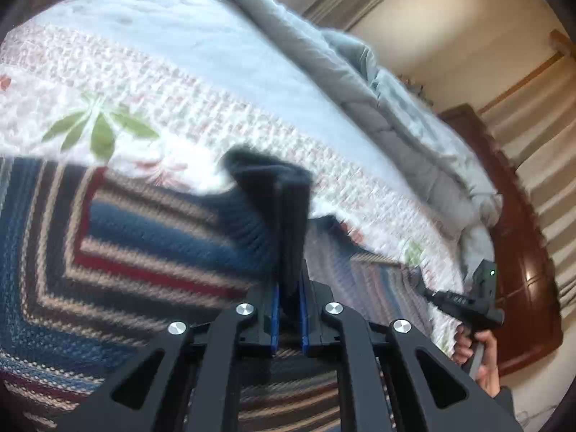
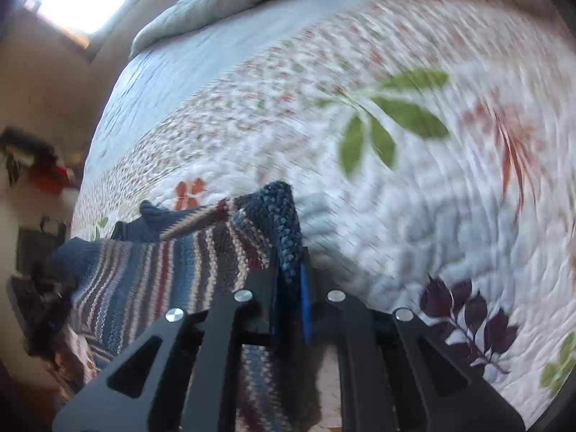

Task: Fold small clothes
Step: 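Lay the held sleeve across the body and open the left gripper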

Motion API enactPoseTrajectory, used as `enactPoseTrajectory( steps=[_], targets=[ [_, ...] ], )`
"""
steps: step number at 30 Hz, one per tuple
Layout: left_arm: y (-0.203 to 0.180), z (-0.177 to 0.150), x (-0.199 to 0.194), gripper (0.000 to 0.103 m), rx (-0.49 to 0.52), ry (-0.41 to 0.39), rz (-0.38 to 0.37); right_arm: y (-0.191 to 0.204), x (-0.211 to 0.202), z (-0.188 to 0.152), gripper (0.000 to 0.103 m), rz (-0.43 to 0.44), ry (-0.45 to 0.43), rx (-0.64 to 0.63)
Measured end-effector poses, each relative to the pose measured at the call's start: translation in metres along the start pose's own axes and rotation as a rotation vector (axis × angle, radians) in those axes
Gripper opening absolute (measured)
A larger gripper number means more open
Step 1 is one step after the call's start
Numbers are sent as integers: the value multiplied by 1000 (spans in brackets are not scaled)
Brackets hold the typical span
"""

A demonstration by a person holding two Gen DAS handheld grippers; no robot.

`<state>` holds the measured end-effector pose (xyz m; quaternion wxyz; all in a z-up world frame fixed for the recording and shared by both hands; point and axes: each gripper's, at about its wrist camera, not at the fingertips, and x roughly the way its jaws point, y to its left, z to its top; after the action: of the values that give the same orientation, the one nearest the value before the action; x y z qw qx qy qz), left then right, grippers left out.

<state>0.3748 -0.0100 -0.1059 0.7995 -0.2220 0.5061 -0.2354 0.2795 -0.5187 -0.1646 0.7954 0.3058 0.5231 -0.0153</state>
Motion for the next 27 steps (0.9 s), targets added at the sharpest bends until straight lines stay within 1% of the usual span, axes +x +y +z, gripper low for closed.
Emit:
enactPoseTrajectory(
  steps=[1, 2, 3, 4, 5, 6, 7, 8, 9, 10, 11, 13, 14, 15, 17, 18, 19, 20, 21, 22, 24, 25, 26, 27],
  targets=[
    [13, -5, 11, 12, -24, 62, 52, -6, 7, -4, 10, 8, 19, 15],
    [23, -9, 18, 18, -44, 98, 99, -9, 11, -5, 11, 14, 31, 14],
    [39, -15, 24, 20, -76, 135, 150, -9, 13, -9, 14, 18, 26, 10],
    [51, -18, 23, 19, -110, 135, 109, -7, 12, -10, 20, 21, 16, 4],
    [63, -18, 17, 19, -176, 125, 58, -3, 9, -11, 22, 20, 10, -12],
    [70, -18, 11, 20, -218, 116, 43, 2, 4, -14, 33, -10, 1, -38],
    [74, -18, 3, 28, -256, 99, 39, 5, -2, -19, 44, -37, -4, -58],
    [76, -19, -2, 37, -270, 87, 41, 9, -7, -21, 45, -70, -6, -84],
    [73, -20, -12, 38, -271, 66, 56, 15, -13, -27, 45, -90, 1, -116],
    [69, -21, -19, 40, -254, 48, 76, 20, -20, -35, 45, -82, 15, -143],
    [59, -22, -27, 40, -210, 28, 105, 21, -25, -42, 47, -69, 24, -154],
    [44, -25, -36, 41, -135, 11, 138, 23, -36, -59, 56, -31, 64, -155],
    [29, -27, -36, 42, -80, 13, 162, 25, -38, -67, 58, -14, 84, -157],
    [20, -28, -34, 43, -46, 20, 170, 29, -38, -74, 60, -11, 109, -166],
    [0, -29, -26, 48, 14, 39, 169, 36, -33, -83, 60, -28, 141, -174],
    [-12, -29, -19, 49, 37, 51, 185, 40, -28, -86, 58, -26, 163, -178],
    [-19, -29, -11, 49, 48, 55, 195, 43, -24, -88, 48, -24, 176, -173],
    [-23, -28, -3, 50, 51, 64, 204, 43, -21, -88, 40, -16, 183, -158],
    [-25, -28, 7, 50, 52, 82, 229, 41, -17, -88, 30, 8, 193, -137],
    [-24, -31, 10, 50, 50, 99, 248, 39, -16, -87, 22, 32, 202, -115],
    [-21, -34, 30, 50, 29, 145, 292, 31, -23, -87, 17, 76, 194, -72],
    [-19, -37, 36, 51, 22, 161, 297, 26, -31, -85, 16, 101, 176, -54],
    [-20, -40, 37, 52, 24, 160, 297, 23, -37, -85, 15, 103, 159, -48],
    [-23, -44, 39, 58, 46, 148, 302, 16, -47, -85, 14, 82, 138, -43]
  ],
)
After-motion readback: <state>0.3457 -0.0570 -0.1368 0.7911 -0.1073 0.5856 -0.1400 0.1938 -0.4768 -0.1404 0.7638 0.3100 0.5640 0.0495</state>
